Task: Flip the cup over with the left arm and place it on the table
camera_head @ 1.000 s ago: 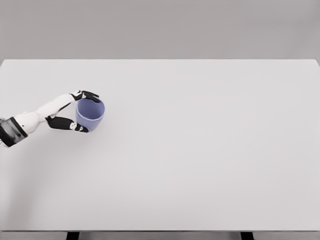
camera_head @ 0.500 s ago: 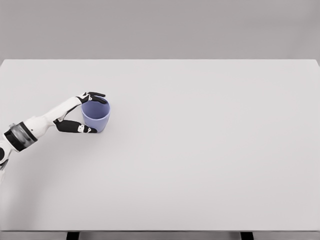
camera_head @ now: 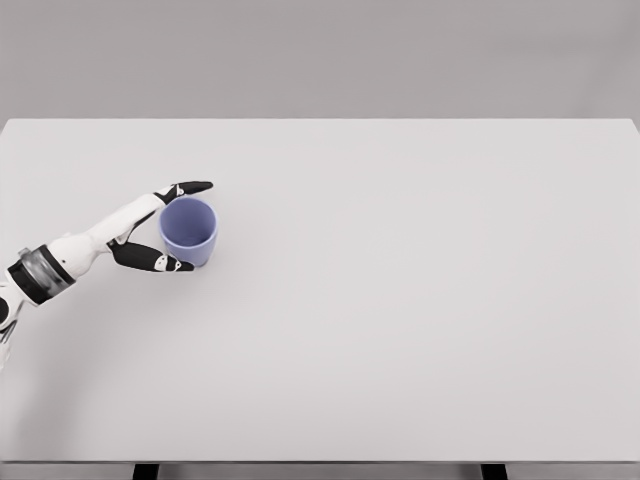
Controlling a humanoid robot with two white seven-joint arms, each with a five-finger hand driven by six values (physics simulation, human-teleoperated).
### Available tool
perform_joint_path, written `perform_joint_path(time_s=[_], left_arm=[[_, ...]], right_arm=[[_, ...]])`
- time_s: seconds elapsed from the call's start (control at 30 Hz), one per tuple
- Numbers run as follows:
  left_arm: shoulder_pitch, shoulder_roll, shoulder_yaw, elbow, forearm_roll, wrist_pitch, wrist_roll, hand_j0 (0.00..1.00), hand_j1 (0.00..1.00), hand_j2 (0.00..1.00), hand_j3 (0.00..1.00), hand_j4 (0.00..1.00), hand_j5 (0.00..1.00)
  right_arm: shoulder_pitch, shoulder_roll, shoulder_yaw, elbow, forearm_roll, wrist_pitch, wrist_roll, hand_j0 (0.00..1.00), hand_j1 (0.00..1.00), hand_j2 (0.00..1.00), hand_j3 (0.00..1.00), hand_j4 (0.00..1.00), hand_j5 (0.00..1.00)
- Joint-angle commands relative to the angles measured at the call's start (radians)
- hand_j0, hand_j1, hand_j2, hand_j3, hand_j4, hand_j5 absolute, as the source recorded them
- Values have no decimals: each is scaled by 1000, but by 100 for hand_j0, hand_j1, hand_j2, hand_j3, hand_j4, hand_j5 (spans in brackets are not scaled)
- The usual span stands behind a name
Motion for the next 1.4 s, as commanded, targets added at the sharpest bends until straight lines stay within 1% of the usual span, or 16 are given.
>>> perform_joint_path(time_s=[0.0, 0.07, 0.27, 0.53, 0.67, 0.73, 0.87, 1.03, 1.07, 1.1, 1.17, 1.23, 1.27, 1.37], left_arm=[[0, 3, 1, -2, 9, 2, 0, 100, 100, 100, 100, 100, 100], [0, 6, 1, -2, 9, 2, 0, 100, 100, 100, 100, 100, 100], [8, 14, 38, -4, 10, 2, 0, 100, 100, 100, 100, 100, 100], [14, 17, 53, -19, 10, 2, 0, 100, 100, 100, 100, 100, 100], [40, 22, 76, -44, 10, 2, 0, 100, 100, 100, 100, 100, 100], [57, 37, 96, -65, 10, 2, 0, 100, 100, 100, 100, 100, 100], [77, 54, 128, -79, 12, 2, 0, 100, 100, 100, 100, 100, 100], [110, 98, 154, -107, 52, 2, 0, 100, 100, 100, 100, 100, 100], [117, 104, 174, -122, 52, 2, 0, 100, 100, 100, 100, 100, 100], [138, 106, 202, -137, 52, 2, -1, 100, 100, 100, 100, 100, 100], [156, 112, 214, -166, 52, 2, -7, 100, 100, 100, 100, 100, 100], [158, 124, 222, -168, 62, 2, -6, 100, 100, 100, 100, 100, 100], [161, 135, 243, -168, 72, 2, -6, 100, 100, 100, 100, 100, 100], [175, 143, 261, -166, 82, 2, -6, 100, 100, 100, 100, 100, 100]], right_arm=[[0, 0, 0, 0, 0, 0, 0, 100, 100, 100, 100, 100, 100], [0, 0, 0, 0, 0, 0, 0, 100, 100, 100, 100, 100, 100], [0, 0, 0, 0, 0, 0, 0, 100, 100, 100, 100, 100, 100], [0, 0, 0, 0, 0, 0, 0, 100, 100, 100, 100, 100, 100], [0, 0, 0, 0, 0, 0, 0, 100, 100, 100, 100, 100, 100], [0, 0, 0, 0, 0, 0, 0, 100, 100, 100, 100, 100, 100], [0, 0, 0, 0, 0, 0, 0, 100, 100, 100, 100, 100, 100], [0, 0, 0, 0, 0, 0, 0, 100, 100, 100, 100, 100, 100], [0, 0, 0, 0, 0, 0, 0, 100, 100, 100, 100, 100, 100], [0, 0, 0, 0, 0, 0, 0, 100, 100, 100, 100, 100, 100], [0, 0, 0, 0, 0, 0, 0, 100, 100, 100, 100, 100, 100], [0, 0, 0, 0, 0, 0, 0, 100, 100, 100, 100, 100, 100], [0, 0, 0, 0, 0, 0, 0, 100, 100, 100, 100, 100, 100], [0, 0, 0, 0, 0, 0, 0, 100, 100, 100, 100, 100, 100]])
